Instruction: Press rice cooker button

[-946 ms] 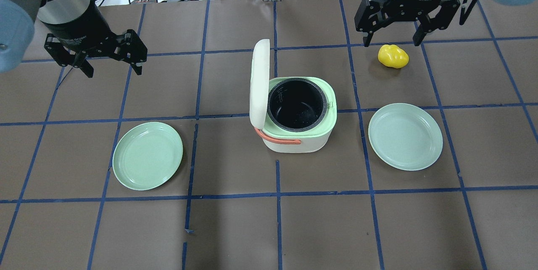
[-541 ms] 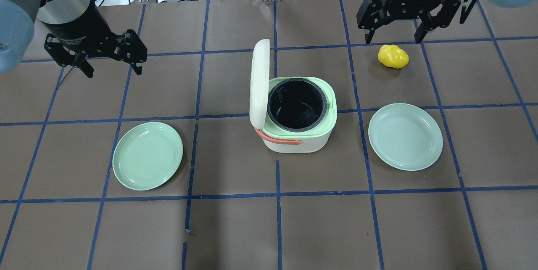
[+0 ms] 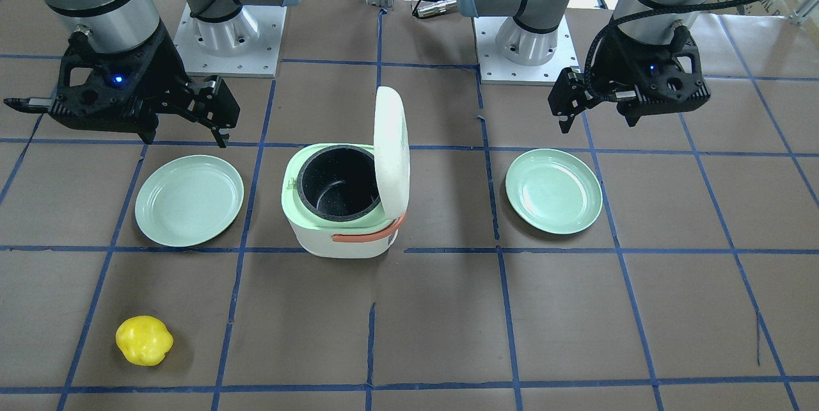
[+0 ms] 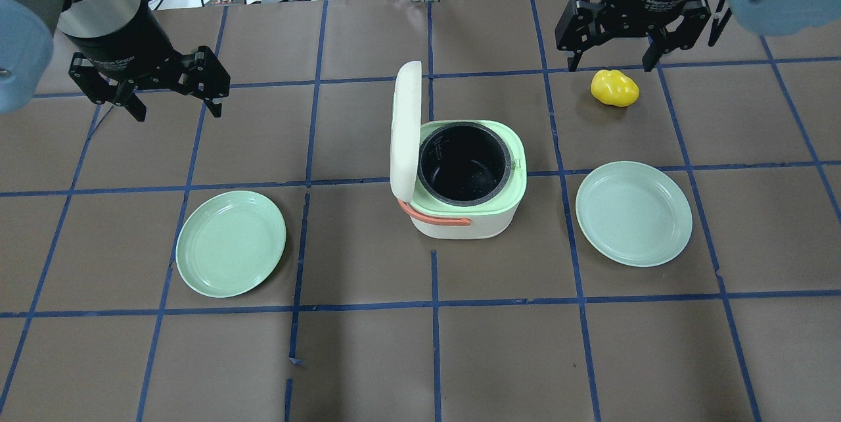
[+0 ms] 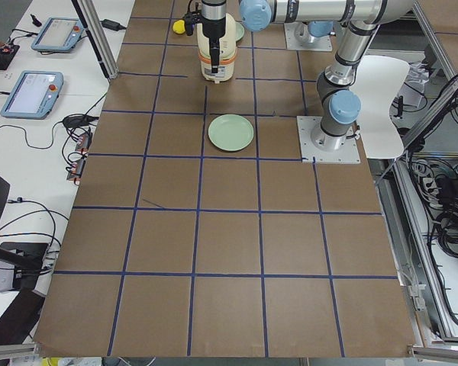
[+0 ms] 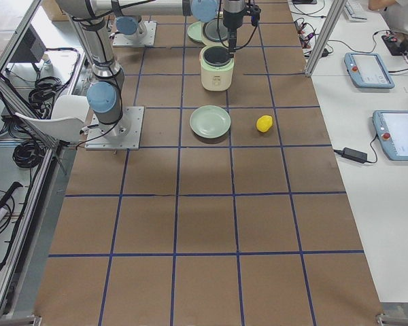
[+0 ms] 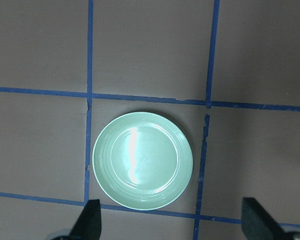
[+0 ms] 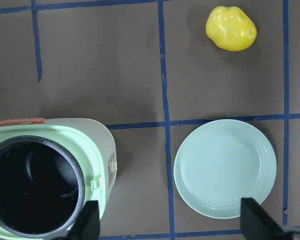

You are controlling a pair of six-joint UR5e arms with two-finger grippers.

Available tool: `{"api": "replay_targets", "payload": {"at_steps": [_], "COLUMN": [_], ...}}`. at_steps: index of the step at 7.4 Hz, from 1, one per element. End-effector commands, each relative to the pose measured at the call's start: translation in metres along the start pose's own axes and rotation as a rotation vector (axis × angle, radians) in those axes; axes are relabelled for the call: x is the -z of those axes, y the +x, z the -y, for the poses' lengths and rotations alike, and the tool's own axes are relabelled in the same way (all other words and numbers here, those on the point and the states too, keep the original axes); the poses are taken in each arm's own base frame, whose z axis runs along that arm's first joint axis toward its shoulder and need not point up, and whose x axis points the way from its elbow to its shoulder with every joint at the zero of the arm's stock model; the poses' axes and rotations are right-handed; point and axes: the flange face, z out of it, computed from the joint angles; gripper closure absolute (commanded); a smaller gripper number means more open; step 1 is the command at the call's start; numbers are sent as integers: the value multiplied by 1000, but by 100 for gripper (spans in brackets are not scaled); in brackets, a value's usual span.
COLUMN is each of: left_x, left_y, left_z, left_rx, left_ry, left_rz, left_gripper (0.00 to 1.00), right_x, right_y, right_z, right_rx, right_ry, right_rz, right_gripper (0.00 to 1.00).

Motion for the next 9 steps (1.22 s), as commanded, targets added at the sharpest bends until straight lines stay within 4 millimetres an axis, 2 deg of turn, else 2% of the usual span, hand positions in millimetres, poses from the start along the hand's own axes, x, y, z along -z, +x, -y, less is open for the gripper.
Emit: {"api": "replay_targets", "payload": {"at_steps": [1,9], "left_x": [0,0], "left_y": [0,0], "left_z": [0,0], "left_rx": [0,0], "left_ry": [0,0], "left_rz": [0,0], "left_gripper": [0,0], "right_x": [2,8], "right_y": [0,0], "right_z": [-1,0], "right_rx": [2,2], "right_ry": [8,18], "right_rz": [-1,1], "right_gripper": [0,0]}}
